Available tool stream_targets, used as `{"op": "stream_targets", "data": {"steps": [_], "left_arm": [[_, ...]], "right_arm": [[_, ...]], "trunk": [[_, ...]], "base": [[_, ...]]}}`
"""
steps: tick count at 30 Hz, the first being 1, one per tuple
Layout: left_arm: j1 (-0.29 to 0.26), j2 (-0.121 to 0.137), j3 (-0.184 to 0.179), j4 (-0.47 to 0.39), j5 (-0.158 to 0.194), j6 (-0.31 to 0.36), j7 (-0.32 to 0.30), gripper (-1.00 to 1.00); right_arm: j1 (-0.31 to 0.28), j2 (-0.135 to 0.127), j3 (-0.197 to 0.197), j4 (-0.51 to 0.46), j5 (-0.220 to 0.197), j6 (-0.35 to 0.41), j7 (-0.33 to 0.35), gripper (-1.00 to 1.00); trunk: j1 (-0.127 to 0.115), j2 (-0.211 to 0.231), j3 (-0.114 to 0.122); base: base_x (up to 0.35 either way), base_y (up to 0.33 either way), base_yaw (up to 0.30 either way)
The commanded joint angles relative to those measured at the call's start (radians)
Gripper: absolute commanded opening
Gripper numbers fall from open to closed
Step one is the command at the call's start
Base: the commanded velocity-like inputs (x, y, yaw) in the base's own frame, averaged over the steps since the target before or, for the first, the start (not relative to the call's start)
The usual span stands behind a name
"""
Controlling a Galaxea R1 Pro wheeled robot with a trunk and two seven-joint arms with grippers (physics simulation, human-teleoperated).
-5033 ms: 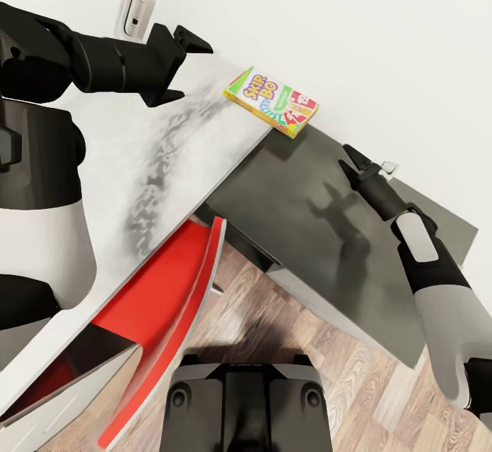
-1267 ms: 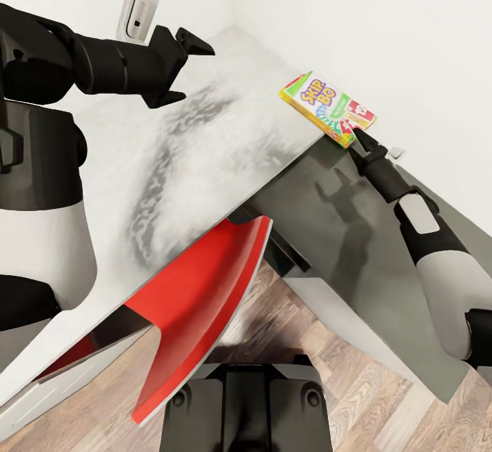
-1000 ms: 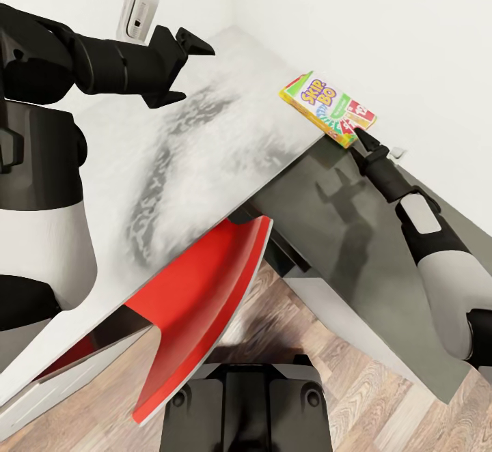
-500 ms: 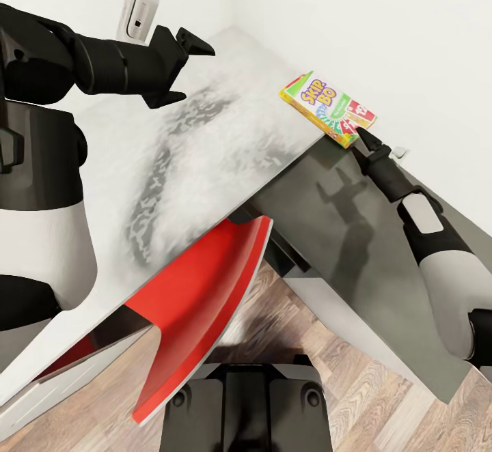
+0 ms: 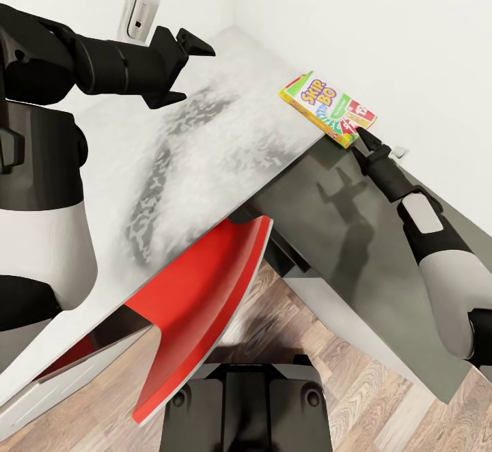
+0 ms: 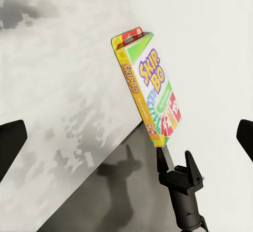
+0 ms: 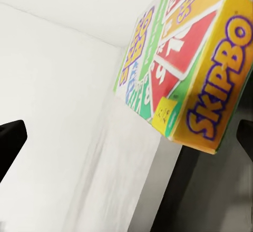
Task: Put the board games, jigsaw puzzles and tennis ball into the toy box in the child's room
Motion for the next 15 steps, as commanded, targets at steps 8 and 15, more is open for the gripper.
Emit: {"op": "stream_targets", "data": {"steps": [8,15], "left_arm": [[-0.001,0.001,0.0,0.0,0.008,0.003,0.01,1.0],[-0.002,-0.001,0.0,0.0,0.008,0.003,0.01,1.0]], "right_arm": [[-0.012,0.001,0.0,0.0,-0.007,0.008,-0.029,1.0],[-0.014,0.005,0.0,0.0,-0.007,0.008,-0.053,1.0]], "trunk": [[0.001,-0.002,-0.001],[0.001,-0.002,-0.001]], "base": [[0.0,0.0,0.0],[0.0,0.0,0.0]]}}
